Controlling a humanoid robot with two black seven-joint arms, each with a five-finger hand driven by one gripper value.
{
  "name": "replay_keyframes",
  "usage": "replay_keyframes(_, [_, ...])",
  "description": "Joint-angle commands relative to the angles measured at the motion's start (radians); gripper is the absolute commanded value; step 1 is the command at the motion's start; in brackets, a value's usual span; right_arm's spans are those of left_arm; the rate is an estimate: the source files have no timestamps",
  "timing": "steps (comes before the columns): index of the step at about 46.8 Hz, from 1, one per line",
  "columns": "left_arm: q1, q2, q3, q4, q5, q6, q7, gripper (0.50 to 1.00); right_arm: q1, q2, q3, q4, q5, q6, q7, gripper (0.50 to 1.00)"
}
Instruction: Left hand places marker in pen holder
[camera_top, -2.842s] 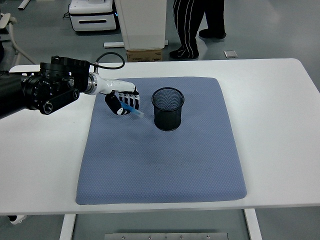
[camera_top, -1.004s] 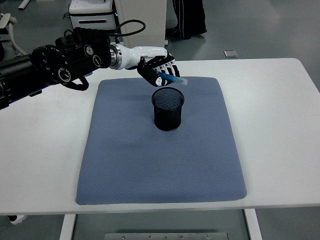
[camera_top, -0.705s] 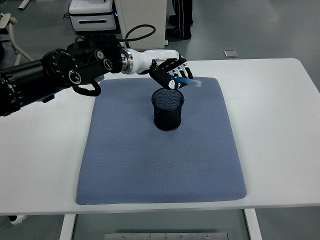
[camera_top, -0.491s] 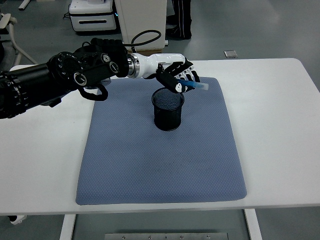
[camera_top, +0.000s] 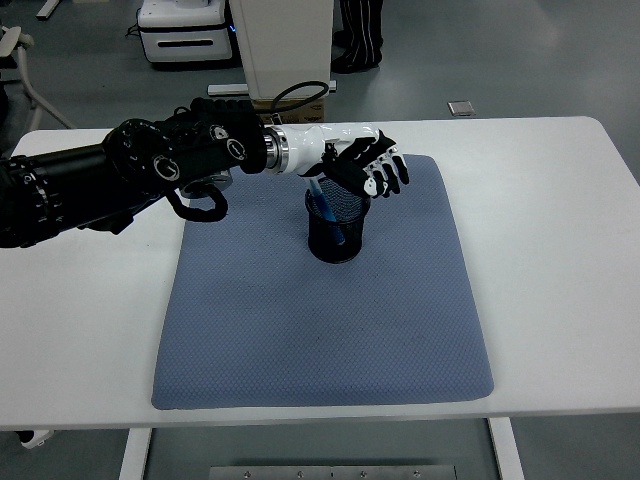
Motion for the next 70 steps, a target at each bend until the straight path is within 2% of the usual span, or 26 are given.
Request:
replay_keyframes(1, [-0.003, 0.005, -0.003, 0.004, 0.001, 0.0, 0.0, 0.5, 0.0, 0.0, 0.0, 0.0, 0.0, 0.0, 0.0, 1.0])
replay_keyframes(10, [-0.005, 0.011, -0.007, 0.004, 0.001, 0.018, -0.003, 0.508, 0.0, 0.0, 0.0, 0.0, 0.0, 0.0, 0.0, 1.0])
replay_keyframes(12, [-0.005, 0.011, -0.012, 0.002, 0.001, 0.028, -0.005, 0.607, 0.0, 0.0, 0.0, 0.0, 0.0, 0.0, 0.0, 1.0])
replay_keyframes(18, [-0.002, 0.015, -0.05, 0.004, -0.002, 0.058, -0.006, 0.996, 0.0, 0.0, 0.0, 0.0, 0.0, 0.0, 0.001, 1.0])
replay_keyframes(24, [0.023, 0.035, -0.109, 0.01, -0.011, 0.104, -0.011, 1.0, 0.0, 0.0, 0.0, 0.0, 0.0, 0.0, 0.0, 1.0])
replay_keyframes(37, [0.224, 0.138, -0.374, 0.027, -0.011, 0.181, -0.003, 1.0, 0.0, 0.0, 0.0, 0.0, 0.0, 0.0, 0.0, 1.0])
replay_keyframes(43, [0.305, 0.206, -0.457, 0.057, -0.013, 0.18, -0.008, 1.0, 0.0, 0.0, 0.0, 0.0, 0.0, 0.0, 0.0, 1.0])
replay_keyframes(54, [0.451, 0.351, -0.699, 0.057, -0.011, 0.164, -0.012, 1.0, 0.0, 0.0, 0.0, 0.0, 0.0, 0.0, 0.0, 1.0])
replay_keyframes(62, [0.54, 0.413, -0.791, 0.057, -0.013, 0.131, -0.012, 1.0, 0.0, 0.0, 0.0, 0.0, 0.0, 0.0, 0.0, 1.0])
replay_keyframes(70, [0.623, 0.443, -0.845, 0.057, -0.041, 0.129, -0.015, 1.0, 0.0, 0.0, 0.0, 0.0, 0.0, 0.0, 0.0, 1.0])
